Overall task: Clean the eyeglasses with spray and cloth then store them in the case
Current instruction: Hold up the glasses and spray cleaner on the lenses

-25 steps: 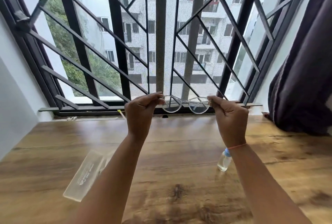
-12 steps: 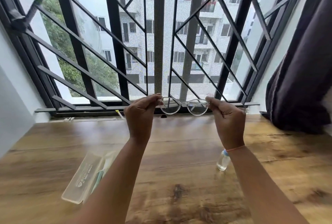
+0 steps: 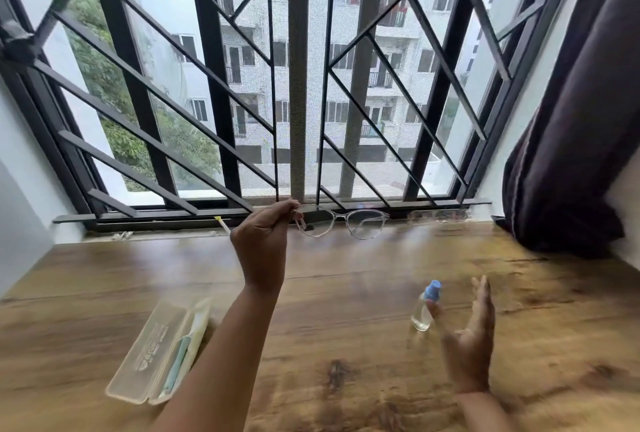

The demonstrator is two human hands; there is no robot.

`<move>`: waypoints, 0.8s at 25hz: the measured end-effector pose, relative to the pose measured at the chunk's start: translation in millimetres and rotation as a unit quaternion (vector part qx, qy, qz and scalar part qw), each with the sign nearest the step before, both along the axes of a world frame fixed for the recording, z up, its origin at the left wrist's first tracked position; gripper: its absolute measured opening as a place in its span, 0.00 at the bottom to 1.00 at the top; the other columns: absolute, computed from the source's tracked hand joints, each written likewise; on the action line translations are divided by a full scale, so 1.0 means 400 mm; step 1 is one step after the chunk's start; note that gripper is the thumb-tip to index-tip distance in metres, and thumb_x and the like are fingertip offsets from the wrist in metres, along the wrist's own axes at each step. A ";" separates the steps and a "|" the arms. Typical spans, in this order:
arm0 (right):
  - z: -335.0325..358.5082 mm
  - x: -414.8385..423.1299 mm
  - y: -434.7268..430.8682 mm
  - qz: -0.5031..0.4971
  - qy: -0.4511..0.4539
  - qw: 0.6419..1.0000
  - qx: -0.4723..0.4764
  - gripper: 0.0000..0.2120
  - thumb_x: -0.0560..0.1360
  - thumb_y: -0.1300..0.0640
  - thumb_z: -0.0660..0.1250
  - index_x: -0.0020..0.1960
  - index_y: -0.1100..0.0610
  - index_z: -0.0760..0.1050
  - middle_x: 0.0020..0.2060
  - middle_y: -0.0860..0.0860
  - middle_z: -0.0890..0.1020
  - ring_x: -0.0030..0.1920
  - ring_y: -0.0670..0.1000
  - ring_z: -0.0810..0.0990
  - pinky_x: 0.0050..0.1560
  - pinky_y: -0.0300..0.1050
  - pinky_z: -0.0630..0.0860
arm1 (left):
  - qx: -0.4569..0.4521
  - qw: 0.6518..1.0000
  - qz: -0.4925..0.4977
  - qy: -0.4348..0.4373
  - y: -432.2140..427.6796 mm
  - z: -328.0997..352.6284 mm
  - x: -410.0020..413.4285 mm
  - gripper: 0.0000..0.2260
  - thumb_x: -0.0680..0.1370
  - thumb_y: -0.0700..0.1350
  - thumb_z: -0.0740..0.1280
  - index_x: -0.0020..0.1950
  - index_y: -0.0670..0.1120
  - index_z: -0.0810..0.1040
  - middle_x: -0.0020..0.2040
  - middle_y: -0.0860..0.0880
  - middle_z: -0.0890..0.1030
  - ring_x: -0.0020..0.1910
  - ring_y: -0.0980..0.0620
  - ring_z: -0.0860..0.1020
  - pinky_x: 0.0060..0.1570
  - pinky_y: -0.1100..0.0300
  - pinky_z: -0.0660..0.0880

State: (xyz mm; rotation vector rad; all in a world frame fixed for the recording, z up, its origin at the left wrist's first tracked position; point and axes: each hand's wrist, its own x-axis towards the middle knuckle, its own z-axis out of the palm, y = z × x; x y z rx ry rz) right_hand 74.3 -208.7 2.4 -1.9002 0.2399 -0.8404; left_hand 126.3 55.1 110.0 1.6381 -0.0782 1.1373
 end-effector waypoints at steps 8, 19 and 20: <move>-0.079 0.054 0.012 0.056 0.075 0.995 -0.031 0.41 0.65 0.66 0.75 0.72 0.62 0.59 0.67 0.63 0.70 0.66 0.62 0.70 0.65 0.52 0.66 | 0.028 0.999 0.017 0.005 -0.010 -0.013 -0.009 0.08 0.67 0.38 0.72 0.45 0.42 0.84 0.39 0.52 0.83 0.41 0.61 0.80 0.43 0.72 0.74; 0.151 -0.016 0.032 0.448 -0.012 0.676 0.585 0.26 0.67 0.55 0.72 0.63 0.54 0.69 0.44 0.57 0.81 0.35 0.53 0.79 0.34 0.46 0.77 | 0.027 0.998 0.049 0.016 -0.021 -0.013 -0.026 0.08 0.66 0.36 0.73 0.45 0.40 0.84 0.41 0.52 0.82 0.43 0.61 0.79 0.44 0.75 0.73; 0.176 -0.030 0.038 0.513 -0.010 0.598 0.615 0.22 0.72 0.55 0.68 0.62 0.56 0.64 0.44 0.58 0.79 0.35 0.53 0.77 0.33 0.44 0.74 | 0.026 0.998 0.054 0.013 -0.024 -0.012 -0.031 0.08 0.66 0.36 0.73 0.45 0.40 0.84 0.41 0.52 0.82 0.43 0.62 0.79 0.44 0.75 0.72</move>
